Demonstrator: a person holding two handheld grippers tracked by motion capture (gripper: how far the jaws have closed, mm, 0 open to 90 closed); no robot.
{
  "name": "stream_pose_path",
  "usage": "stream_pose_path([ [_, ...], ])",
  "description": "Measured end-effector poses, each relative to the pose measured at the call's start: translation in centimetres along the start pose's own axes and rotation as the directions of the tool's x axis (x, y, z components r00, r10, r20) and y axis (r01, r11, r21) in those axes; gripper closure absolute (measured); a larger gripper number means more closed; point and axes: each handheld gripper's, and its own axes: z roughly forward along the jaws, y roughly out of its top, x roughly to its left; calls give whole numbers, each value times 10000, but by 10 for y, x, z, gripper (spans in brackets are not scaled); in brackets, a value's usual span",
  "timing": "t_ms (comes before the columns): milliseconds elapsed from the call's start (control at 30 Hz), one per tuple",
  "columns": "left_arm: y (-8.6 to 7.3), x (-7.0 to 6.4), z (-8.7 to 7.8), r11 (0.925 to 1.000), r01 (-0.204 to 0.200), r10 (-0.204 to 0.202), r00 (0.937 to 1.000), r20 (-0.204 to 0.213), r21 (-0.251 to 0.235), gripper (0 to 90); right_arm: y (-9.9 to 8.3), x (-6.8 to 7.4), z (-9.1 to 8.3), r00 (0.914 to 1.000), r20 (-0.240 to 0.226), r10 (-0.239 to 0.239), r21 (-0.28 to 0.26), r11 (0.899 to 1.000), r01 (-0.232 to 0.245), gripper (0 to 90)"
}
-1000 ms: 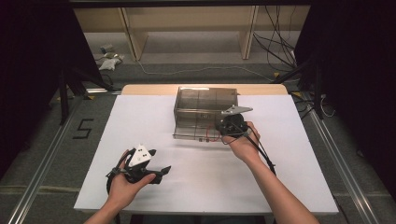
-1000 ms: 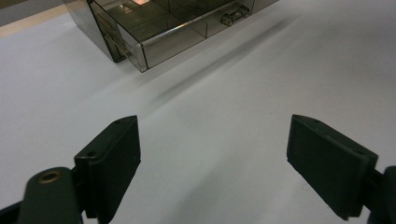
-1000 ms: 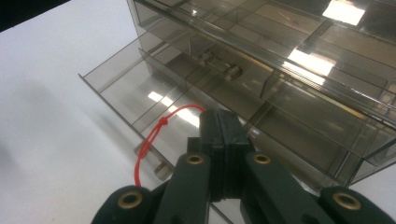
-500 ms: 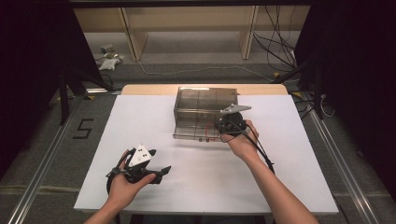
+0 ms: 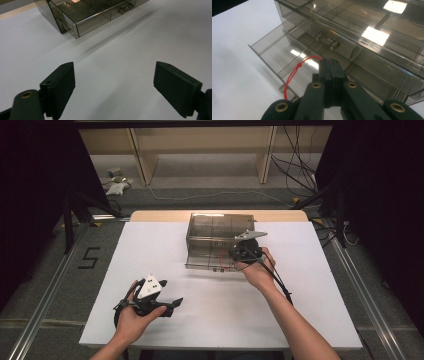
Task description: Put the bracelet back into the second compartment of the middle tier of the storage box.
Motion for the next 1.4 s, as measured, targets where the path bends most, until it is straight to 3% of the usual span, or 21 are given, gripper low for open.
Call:
stream_pose_path([
  [1400,0,0,0,10000,-8,8,10000,15,-4,175,10,2,19,9995,263,-184,50,9998,182,900],
])
